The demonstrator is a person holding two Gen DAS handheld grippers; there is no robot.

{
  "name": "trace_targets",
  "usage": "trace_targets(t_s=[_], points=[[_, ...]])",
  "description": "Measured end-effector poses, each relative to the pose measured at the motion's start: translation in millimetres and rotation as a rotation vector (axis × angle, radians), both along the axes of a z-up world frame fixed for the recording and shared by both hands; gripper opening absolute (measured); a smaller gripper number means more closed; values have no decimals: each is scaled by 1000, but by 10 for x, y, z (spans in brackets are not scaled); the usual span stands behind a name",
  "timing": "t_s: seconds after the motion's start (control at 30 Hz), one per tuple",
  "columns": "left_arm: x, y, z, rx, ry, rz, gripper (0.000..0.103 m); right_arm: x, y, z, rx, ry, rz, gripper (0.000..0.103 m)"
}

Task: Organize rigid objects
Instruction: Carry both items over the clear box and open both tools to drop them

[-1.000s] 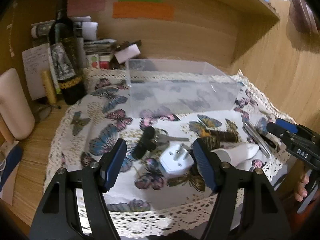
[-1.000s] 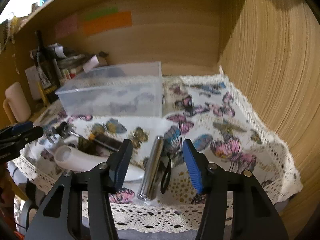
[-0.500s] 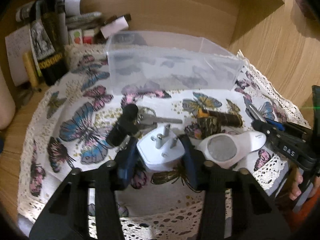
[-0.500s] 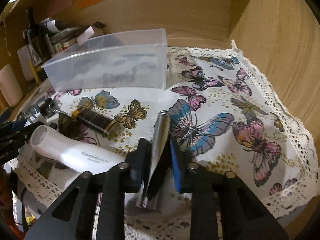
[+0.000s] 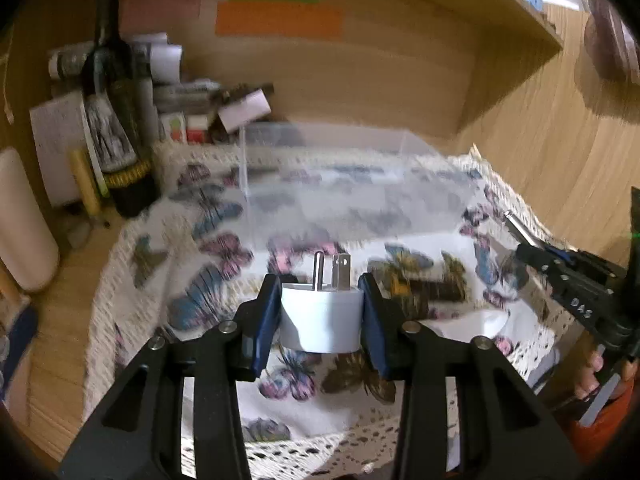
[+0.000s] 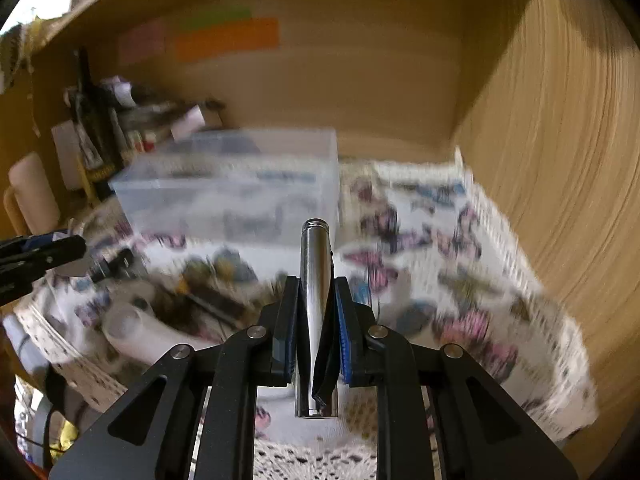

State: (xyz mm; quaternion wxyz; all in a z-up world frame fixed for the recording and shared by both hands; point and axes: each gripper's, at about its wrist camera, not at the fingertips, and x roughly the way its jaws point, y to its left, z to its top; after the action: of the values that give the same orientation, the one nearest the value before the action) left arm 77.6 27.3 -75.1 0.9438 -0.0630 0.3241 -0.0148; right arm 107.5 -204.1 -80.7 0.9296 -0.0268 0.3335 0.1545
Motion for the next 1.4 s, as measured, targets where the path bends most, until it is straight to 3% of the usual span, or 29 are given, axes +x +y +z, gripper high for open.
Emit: trace_targets(t_s=[0.3, 0.67, 1.0, 1.2, 1.4], points=[[187, 130, 507, 9, -78, -6, 40, 146, 124, 582, 43, -138, 53, 15], [866, 230, 796, 18, -74, -7, 40, 680, 414, 892, 82, -151, 115, 15], [1624, 232, 378, 38, 97, -64, 40, 1347, 820, 390, 43, 34, 172, 15], [1879, 155, 109, 49, 183, -104, 40, 1606, 1005, 21, 8, 172, 213, 15], [1981, 46, -34, 86, 219, -127, 40, 1721, 1109, -207, -44, 249, 223, 15]])
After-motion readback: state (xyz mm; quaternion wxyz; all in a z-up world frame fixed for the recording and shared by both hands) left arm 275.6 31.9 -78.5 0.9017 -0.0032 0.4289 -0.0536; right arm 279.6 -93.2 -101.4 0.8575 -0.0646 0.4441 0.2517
